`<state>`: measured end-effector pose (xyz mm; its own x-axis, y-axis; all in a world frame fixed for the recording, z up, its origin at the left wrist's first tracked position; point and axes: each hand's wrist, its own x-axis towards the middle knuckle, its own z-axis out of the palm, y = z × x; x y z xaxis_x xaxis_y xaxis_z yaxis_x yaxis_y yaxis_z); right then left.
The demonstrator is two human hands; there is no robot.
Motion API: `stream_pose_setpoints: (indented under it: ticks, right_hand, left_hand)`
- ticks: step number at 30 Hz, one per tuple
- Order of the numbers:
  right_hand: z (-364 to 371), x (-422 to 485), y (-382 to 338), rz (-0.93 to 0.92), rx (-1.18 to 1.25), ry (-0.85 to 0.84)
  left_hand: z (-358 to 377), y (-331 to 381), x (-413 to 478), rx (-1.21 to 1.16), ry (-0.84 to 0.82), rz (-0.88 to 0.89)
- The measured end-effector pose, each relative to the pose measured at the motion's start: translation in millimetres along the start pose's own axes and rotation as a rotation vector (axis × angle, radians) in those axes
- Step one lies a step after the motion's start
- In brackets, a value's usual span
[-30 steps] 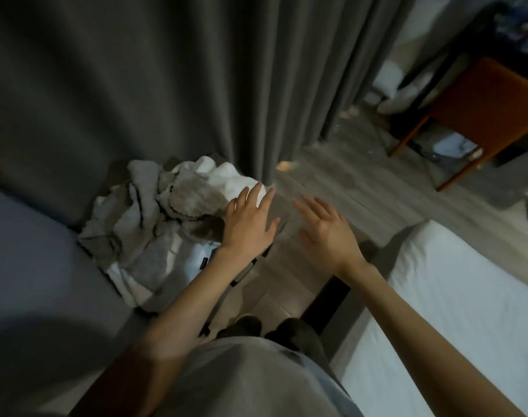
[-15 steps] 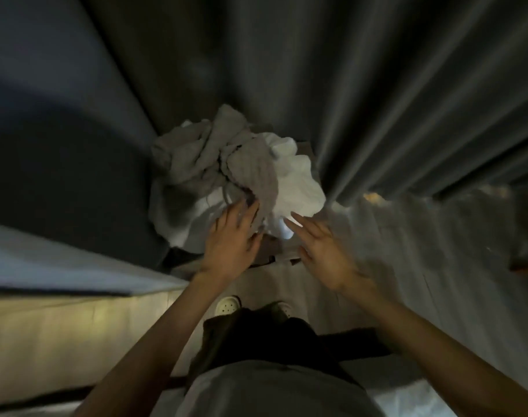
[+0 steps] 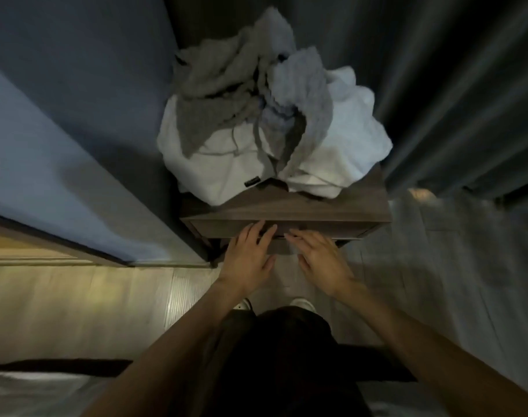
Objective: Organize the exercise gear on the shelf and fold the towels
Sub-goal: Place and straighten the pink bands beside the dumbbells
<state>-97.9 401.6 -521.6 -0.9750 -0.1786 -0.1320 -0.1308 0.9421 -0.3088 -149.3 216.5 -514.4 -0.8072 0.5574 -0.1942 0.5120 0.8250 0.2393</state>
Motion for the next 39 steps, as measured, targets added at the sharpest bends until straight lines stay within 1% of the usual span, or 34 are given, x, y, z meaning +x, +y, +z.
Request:
stream_pose_setpoints:
  ticks: [2, 4, 7, 9, 11, 13, 15, 18, 22, 27, 30, 31, 32, 34, 36, 37, 39]
  right_hand:
    - [32.5, 6.2, 9.7, 0.038, -0.051, -0.063]
    - [57.7, 11.9, 18.5, 0.114, -0.067, -0.159]
    - [81.1, 21.5, 25.2, 0.223, -0.008, -0.337]
    - [91.1, 28.4, 25.1, 0.240, -0.010, -0.381]
    - [99.4, 33.8, 23.0, 0.253, -0.007, -0.351]
    - [107.7, 35.0, 20.6, 0.269, -0.019, -0.277]
    - [113.2, 35.7, 20.3, 0.260, -0.091, -0.212]
    - [115.5, 38.3, 22.0, 0.218, -0.185, -0.175]
    - [113.9, 39.3, 21.7, 0.193, -0.153, -0.174]
    - [107.9, 23.8, 17.7, 0.144, -0.108, -0.251]
    - [101.3, 2.8, 9.4, 0.125, -0.103, -0.308]
    - [97.5, -5.7, 6.4, 0.096, -0.121, -0.291]
    - [93.2, -14.8, 3.8, 0.044, -0.136, -0.225]
    - [81.8, -33.3, -2.0, -0.091, -0.156, 0.006]
    - [71.5, -47.2, -4.4, -0.154, -0.131, 0.238]
    - [67.0, -50.9, -3.1, -0.134, -0.112, 0.291]
    - [57.5, -53.6, 1.6, -0.036, -0.076, 0.272]
  left_hand:
    - [27.6, -2.0, -0.8, 0.028, -0.008, -0.015]
    - [46.6, -3.0, -2.5, 0.039, -0.001, -0.044]
    - [62.4, -10.4, -8.3, 0.046, 0.028, -0.056]
    - [67.7, -17.3, -14.4, 0.053, 0.033, -0.038]
    - [70.3, -25.5, -17.6, 0.068, 0.021, -0.031]
    - [71.0, -32.9, -16.5, 0.078, 0.026, -0.045]
    - [70.0, -36.5, -11.7, 0.085, 0.042, -0.048]
    - [67.3, -35.0, -0.2, 0.074, 0.033, -0.015]
    - [63.5, -30.9, 9.3, 0.060, 0.026, 0.015]
    - [61.9, -28.3, 4.8, 0.020, 0.038, -0.027]
    - [62.9, -24.4, -1.7, 0.055, 0.036, -0.058]
    - [63.6, -22.6, -4.7, 0.071, 0.037, -0.069]
    - [64.9, -21.0, -7.6, 0.077, 0.045, -0.078]
    - [67.8, -17.9, -14.6, 0.048, 0.061, -0.090]
    - [69.1, -15.6, -20.9, -0.013, 0.062, -0.106]
    - [69.1, -14.1, -23.7, -0.042, 0.060, -0.119]
    - [68.4, -10.7, -29.5, -0.085, 0.069, -0.148]
